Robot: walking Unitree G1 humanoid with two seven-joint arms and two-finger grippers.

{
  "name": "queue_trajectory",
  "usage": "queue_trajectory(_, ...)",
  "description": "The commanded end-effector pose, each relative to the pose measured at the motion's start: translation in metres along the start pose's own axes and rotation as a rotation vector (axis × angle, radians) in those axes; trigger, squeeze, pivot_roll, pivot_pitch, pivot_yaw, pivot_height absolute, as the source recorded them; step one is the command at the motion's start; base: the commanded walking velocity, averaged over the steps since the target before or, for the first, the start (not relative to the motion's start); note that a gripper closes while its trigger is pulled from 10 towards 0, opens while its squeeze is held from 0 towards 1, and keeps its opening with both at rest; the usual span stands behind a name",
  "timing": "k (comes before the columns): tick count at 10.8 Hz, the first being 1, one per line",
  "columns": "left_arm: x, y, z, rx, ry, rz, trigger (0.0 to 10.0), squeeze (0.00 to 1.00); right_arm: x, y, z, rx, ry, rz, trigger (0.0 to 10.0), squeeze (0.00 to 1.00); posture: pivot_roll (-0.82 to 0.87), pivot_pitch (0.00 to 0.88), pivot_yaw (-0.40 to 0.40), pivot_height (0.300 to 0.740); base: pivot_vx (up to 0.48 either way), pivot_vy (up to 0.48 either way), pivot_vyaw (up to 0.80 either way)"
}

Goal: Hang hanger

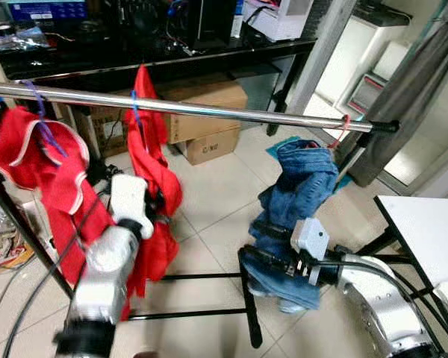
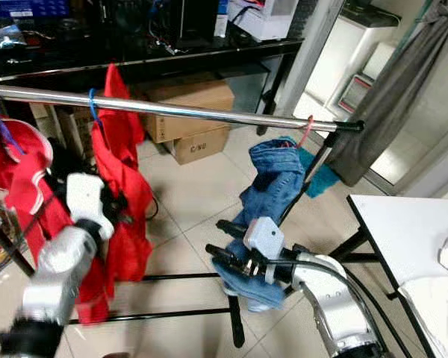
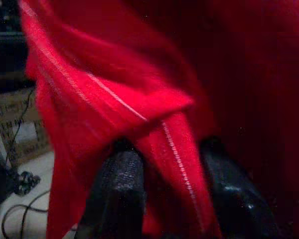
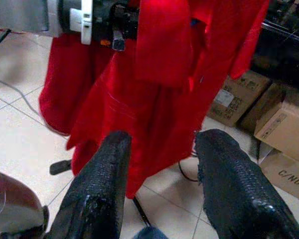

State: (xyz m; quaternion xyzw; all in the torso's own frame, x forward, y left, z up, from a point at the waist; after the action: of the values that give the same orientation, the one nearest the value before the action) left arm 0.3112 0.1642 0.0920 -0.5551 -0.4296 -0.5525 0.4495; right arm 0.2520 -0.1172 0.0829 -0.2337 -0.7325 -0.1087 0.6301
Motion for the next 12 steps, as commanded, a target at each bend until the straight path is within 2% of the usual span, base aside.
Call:
queue_trajectory(1, -0.004, -0.001, -0.015, -0.032, 0.007, 0.003, 10.0, 0.0, 0.002, -0.007, -0.007, -0.023, -0.01, 0.006, 10.0, 0.0, 0.17, 0.0, -0.141, 0.74, 0.0, 0.0, 0.0)
queue_trajectory(4, -0.019, -0.012, -0.023, -0.031, 0.011, 0.025, 10.0, 0.0, 0.0, -0.009, -0.006, -0.015, -0.007, 0.016, 10.0, 0.0, 0.18, 0.0, -0.149, 0.74, 0.0, 0.0, 0.0)
queue_trajectory(7, -0.04, -0.027, -0.037, -0.075, 0.003, 0.08, 10.0, 0.0, -0.004, -0.011, -0.003, -0.023, 0.01, 0.026, 10.0, 0.0, 0.18, 0.0, -0.149, 0.74, 0.0, 0.0, 0.0)
queue_trajectory(9, -0.053, -0.039, -0.044, -0.115, 0.037, 0.1, 10.0, 0.0, -0.011, -0.015, -0.006, -0.089, 0.037, 0.028, 10.0, 0.0, 0.18, 0.0, -0.149, 0.74, 0.0, 0.0, 0.0)
queue_trajectory(12, -0.065, -0.05, -0.038, -0.07, 0.038, 0.126, 10.0, 0.0, -0.022, -0.02, -0.002, -0.114, 0.064, 0.054, 10.0, 0.0, 0.19, 0.0, -0.156, 0.74, 0.0, 0.0, 0.0)
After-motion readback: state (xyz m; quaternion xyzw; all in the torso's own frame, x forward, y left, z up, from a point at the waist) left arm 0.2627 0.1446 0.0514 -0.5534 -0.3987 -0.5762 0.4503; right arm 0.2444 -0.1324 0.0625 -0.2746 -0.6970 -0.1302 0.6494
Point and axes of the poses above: a point about 5 cm out from each wrist's last joint towards the gripper, its own y axis pointing out of the wrist towards the gripper, its own x axis along the axis of the wrist's last joint, z = x × y, the point moved 2 cm from there along y, pointing out of the wrist towards the gripper, and after that the axes turned 3 degrees about -y, right-handed, at the moved point
